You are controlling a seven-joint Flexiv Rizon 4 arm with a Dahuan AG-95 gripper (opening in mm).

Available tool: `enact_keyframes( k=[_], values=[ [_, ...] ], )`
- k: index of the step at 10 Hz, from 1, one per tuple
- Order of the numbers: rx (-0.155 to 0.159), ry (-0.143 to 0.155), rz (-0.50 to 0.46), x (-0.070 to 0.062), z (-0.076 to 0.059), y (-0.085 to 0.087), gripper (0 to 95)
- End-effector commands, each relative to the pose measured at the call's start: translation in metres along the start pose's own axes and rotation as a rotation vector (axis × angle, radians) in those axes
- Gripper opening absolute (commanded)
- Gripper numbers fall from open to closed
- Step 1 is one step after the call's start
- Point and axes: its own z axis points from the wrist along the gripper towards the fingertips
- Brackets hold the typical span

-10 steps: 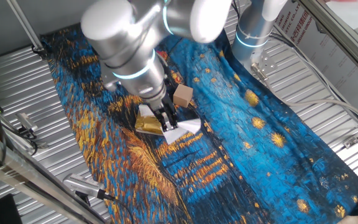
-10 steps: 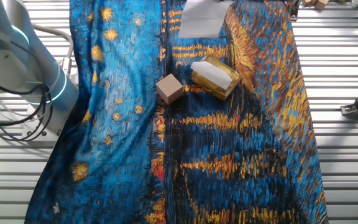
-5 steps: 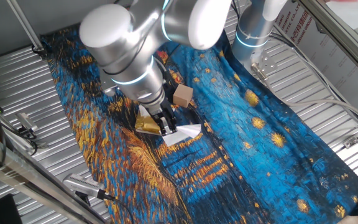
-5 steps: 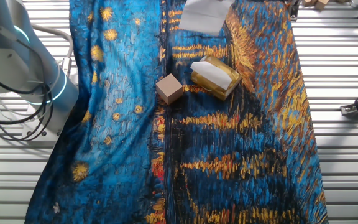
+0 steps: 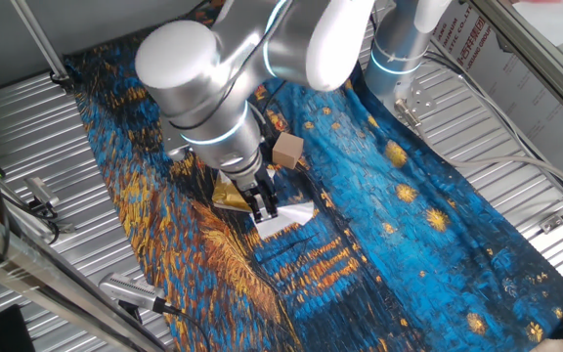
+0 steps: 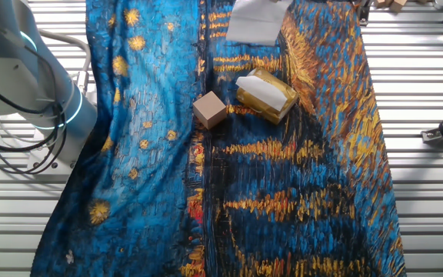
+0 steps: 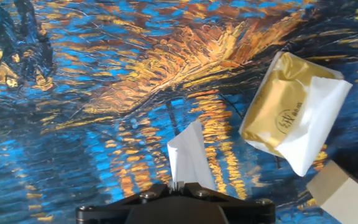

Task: Pull out a napkin

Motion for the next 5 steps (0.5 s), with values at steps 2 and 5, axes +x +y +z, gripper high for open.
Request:
enact_keyframes(
  k=[2, 5],
  values=[
    [-0.180, 0.047, -0.051, 0.0004, 0.0007, -0.0004, 95.0],
    [-0.167, 0.049, -0.044, 0.0004, 0.0007, -0.0004, 95.0]
  ],
)
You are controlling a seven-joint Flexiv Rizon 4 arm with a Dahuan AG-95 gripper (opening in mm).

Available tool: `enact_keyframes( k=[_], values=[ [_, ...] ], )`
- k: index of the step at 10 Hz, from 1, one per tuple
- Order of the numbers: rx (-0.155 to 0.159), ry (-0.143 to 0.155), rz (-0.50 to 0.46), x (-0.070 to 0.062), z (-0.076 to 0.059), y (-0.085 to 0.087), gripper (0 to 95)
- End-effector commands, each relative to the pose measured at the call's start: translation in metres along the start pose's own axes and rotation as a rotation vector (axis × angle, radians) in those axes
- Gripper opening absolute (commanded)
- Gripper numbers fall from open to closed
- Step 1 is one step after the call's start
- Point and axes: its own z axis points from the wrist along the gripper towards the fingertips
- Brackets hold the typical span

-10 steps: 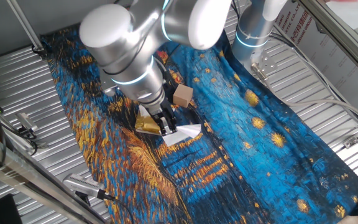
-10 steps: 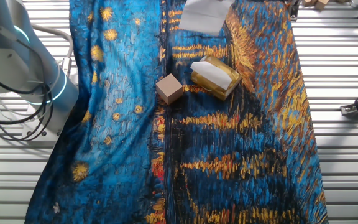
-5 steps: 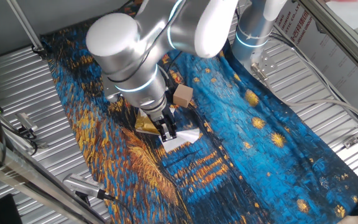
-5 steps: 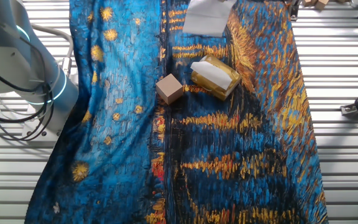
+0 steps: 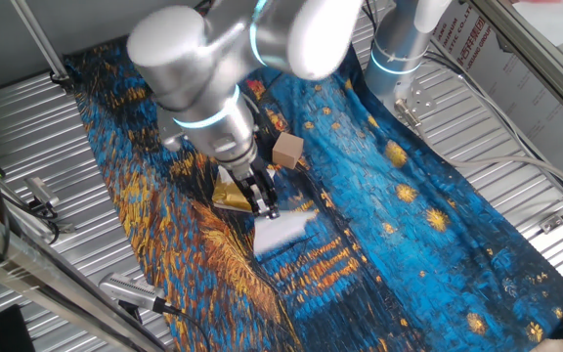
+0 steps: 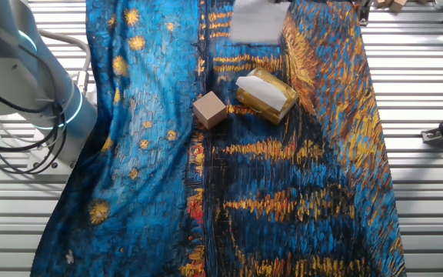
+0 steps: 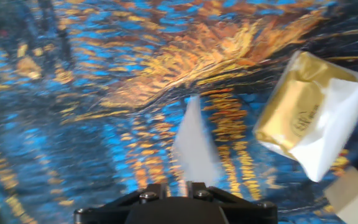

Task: Pull out a napkin

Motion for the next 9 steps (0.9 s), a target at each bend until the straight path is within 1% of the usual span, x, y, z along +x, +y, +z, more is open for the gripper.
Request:
enact_keyframes(
  k=[1, 2, 3, 4, 5, 6, 7, 8, 9],
  values=[
    [-0.020, 0.007, 0.003, -0.0006, 0.0005, 0.0010, 95.0],
    [-0.018, 0.007, 0.005, -0.0006, 0.0005, 0.0010, 95.0],
    [0.003, 0.000, 0.012, -0.0006, 0.0006, 0.0010, 95.0],
    [0.056, -0.008, 0.012, -0.0006, 0.0006, 0.0010, 76.0],
    [0.121, 0.007, 0.017, -0.0006, 0.0006, 0.0009, 0.0],
    [0.132, 0.021, 0.033, -0.0005, 0.0007, 0.0008, 0.0],
    [0.203, 0.028, 0.032, 0.0002, 0.0017, -0.0011, 0.0],
    [0.242, 0.032, 0.022, 0.0013, 0.0030, -0.0033, 0.0],
    [0.244, 0.037, 0.021, 0.0036, 0.0052, -0.0080, 0.0]
  ],
)
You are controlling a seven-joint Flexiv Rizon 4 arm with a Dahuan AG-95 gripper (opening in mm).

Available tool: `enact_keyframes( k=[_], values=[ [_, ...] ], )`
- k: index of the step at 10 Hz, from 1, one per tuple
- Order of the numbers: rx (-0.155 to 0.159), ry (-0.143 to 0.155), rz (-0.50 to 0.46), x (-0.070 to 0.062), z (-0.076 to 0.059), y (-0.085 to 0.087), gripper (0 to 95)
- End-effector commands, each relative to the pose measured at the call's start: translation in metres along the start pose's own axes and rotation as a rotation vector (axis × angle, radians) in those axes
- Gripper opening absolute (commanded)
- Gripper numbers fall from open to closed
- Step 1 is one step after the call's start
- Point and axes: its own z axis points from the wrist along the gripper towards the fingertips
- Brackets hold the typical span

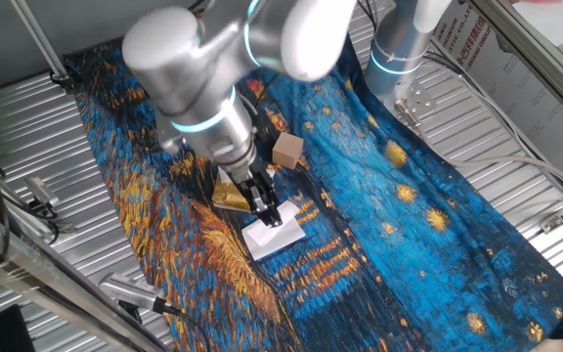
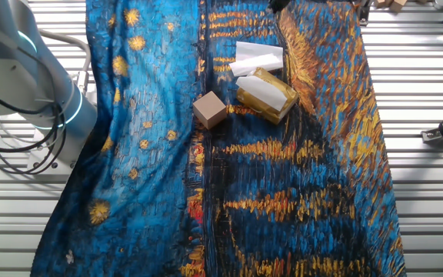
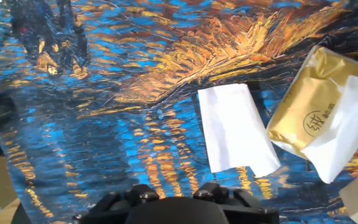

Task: Pull out a napkin

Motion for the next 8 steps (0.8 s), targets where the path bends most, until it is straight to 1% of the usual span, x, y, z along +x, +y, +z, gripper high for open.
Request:
enact_keyframes(
  k=[1, 2, 3, 5, 6, 7, 8],
  values=[
    [0.111, 0.017, -0.028, 0.003, 0.007, -0.013, 0.0],
    [0.133, 0.017, -0.053, 0.004, 0.009, -0.021, 0.0],
    [0.132, 0.020, -0.066, 0.005, 0.009, -0.023, 0.0],
    [0.142, 0.068, -0.069, 0.005, 0.010, -0.024, 0.0],
    [0.144, 0.090, -0.094, 0.007, 0.011, -0.025, 0.0],
    [0.144, 0.098, -0.114, 0.008, 0.012, -0.026, 0.0],
    [0.143, 0.100, -0.119, 0.009, 0.013, -0.026, 0.0]
  ],
)
